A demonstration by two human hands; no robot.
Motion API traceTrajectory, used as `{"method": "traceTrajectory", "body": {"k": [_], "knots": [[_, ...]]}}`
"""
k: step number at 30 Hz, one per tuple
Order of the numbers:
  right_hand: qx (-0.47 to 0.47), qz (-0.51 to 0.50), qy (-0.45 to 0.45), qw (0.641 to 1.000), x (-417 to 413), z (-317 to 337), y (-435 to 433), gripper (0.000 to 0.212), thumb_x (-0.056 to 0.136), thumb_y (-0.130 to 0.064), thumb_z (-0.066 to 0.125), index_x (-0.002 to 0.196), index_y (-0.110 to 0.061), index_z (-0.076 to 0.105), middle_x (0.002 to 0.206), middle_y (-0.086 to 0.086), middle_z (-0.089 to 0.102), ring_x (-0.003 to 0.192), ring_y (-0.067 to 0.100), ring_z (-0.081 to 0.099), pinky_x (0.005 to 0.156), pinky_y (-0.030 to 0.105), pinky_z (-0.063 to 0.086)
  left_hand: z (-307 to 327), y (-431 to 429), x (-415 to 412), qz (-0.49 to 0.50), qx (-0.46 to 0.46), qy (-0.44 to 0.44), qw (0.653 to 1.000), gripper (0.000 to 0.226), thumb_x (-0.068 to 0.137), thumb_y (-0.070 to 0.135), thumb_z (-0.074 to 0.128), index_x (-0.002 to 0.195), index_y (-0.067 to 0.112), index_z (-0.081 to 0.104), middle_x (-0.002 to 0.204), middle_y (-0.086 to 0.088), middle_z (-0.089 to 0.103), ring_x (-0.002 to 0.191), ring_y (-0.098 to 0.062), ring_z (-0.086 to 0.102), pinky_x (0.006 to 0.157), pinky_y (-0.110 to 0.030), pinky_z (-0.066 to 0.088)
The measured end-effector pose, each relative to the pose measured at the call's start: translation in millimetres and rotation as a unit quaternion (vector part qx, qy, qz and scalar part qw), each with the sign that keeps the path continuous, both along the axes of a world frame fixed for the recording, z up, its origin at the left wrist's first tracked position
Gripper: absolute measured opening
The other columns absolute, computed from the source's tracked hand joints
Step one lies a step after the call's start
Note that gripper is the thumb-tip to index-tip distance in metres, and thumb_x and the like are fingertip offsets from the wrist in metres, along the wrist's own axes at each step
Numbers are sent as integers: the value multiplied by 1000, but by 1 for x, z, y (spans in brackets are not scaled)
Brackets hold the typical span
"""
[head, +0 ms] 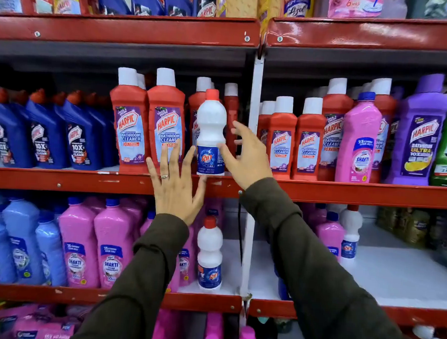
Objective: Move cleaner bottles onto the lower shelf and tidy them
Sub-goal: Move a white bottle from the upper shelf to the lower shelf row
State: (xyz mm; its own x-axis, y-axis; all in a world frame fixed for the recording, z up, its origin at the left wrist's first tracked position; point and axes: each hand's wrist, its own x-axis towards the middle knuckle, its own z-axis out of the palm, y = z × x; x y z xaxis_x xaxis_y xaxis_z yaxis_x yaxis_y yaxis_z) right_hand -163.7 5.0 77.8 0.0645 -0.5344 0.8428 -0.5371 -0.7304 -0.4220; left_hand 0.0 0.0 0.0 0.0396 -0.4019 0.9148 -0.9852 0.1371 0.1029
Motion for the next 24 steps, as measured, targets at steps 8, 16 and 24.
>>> {"method": "traceTrajectory", "body": {"k": [8, 16, 24], "knots": [[186, 93, -169, 964, 41, 26, -37, 30, 83, -32, 78, 102, -11, 68, 110, 11, 74, 93, 22, 71, 82, 36, 59, -29, -24, 23, -24, 64, 29, 997, 69, 96, 61, 26, 158, 31, 20, 171, -5, 6, 155, -38, -10, 118, -72, -6], [159, 93, -194, 963, 43, 29, -41, 31, 84, -34, 77, 102, -11, 68, 97, 1, 73, 84, 15, 71, 73, 30, 59, -36, -36, 25, -29, 29, 25, 999, 70, 96, 62, 31, 158, 33, 17, 171, -5, 7, 156, -39, -7, 118, -72, -6], [126, 105, -204, 965, 27, 55, -16, 34, 85, -35, 76, 104, -8, 71, 101, 7, 77, 89, 20, 74, 78, 33, 61, -37, -35, 26, -25, 26, 19, 999, 71, 96, 61, 31, 159, 33, 14, 171, -6, 6, 156, -40, -5, 118, -74, -2]]}}
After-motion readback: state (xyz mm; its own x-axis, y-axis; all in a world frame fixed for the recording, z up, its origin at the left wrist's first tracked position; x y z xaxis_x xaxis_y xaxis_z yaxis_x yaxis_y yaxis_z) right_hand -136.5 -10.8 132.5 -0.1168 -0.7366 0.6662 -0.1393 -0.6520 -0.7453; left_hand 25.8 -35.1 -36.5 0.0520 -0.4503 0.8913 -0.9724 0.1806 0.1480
